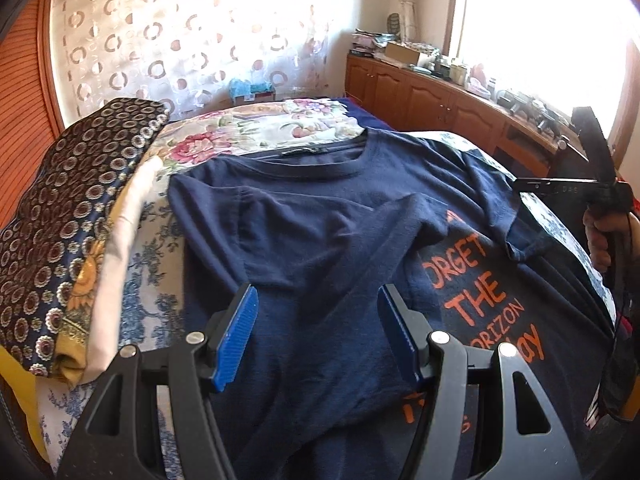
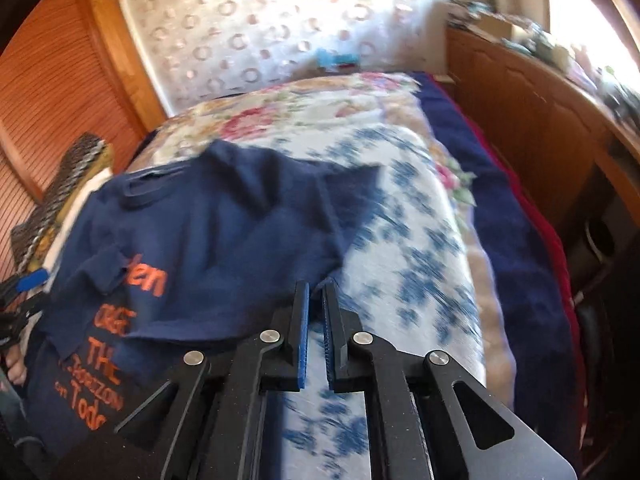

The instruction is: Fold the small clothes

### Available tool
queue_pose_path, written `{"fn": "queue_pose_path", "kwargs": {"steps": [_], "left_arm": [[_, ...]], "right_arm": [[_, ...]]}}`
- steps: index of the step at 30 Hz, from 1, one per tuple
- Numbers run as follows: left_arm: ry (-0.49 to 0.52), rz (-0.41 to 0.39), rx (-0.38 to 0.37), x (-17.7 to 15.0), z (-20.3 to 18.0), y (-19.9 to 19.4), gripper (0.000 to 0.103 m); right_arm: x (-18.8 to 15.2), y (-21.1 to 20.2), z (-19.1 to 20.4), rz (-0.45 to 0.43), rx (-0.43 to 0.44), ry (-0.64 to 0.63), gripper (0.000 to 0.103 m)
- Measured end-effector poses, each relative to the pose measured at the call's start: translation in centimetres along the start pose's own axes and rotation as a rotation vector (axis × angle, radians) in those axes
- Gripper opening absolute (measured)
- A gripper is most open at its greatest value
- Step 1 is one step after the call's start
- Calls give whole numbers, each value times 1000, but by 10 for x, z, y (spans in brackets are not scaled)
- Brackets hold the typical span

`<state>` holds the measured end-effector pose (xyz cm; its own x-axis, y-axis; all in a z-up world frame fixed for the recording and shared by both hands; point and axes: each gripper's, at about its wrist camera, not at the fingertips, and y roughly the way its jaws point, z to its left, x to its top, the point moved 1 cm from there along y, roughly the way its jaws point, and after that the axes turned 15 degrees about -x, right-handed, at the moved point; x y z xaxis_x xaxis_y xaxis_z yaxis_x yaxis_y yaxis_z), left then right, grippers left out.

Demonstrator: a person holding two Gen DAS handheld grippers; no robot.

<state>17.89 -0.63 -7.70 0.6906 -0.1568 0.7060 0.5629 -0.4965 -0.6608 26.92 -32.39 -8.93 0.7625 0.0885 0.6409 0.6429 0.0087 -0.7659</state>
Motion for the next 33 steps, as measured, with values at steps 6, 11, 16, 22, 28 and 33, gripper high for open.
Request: {"fn": "queue_pose_path", "kwargs": {"steps": [6,11,16,22,28,33], "left_arm": [[-30,-14,32,7,15,-4,63],[-58,-31,57,14,29,-7,63],[-70,-22,85,20,43,-3,63],[-56,-8,119,34,58,6,63],[-60,-4,127,50,76,18,63],[-65,-5,146,64,86,24,59]], "right_arm": [[36,-14,46,-75,97,-118,1],[68,-13,95,-98,200,-220,1],[86,-4,115,-106,219,-256,61],[79,14,73,-101,91,-173,70],[57,40,30,-45,-56,-139,70],[43,58,12,-6,-119,-125,70]]}}
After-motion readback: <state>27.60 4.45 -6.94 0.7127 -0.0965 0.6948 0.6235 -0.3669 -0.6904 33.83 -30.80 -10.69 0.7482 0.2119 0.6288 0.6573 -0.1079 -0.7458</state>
